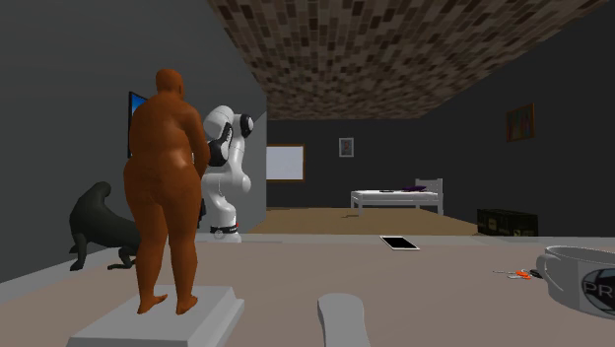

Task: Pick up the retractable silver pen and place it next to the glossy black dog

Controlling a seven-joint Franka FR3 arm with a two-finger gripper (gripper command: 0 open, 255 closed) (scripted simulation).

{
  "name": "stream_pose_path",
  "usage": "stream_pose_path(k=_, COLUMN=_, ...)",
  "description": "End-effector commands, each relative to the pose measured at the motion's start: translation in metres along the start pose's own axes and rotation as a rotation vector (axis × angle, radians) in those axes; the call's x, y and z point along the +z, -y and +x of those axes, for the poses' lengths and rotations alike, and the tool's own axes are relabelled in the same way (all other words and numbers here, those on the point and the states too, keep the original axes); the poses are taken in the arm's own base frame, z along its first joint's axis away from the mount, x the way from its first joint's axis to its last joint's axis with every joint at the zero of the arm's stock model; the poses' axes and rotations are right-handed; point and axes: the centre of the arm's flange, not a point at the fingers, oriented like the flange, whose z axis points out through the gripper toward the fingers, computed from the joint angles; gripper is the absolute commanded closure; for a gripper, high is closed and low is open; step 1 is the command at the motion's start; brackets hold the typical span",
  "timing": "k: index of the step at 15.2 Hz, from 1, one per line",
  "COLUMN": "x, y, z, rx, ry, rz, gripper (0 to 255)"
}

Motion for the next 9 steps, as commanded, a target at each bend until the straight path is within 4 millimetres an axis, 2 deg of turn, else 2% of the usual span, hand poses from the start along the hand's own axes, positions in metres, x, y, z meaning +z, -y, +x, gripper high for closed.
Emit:
stream_pose_path(k=1, x=-0.021, y=0.0, z=0.0, rx=0.0, ry=0.001, rz=0.0, gripper=0)
stream_pose_path(k=3, x=-0.044, y=0.0, z=0.0, rx=0.0, ry=0.001, rz=0.0, gripper=0)
stream_pose_path(k=9, x=-0.044, y=0.0, z=0.0, rx=0.0, ry=0.001, rz=0.0, gripper=0)
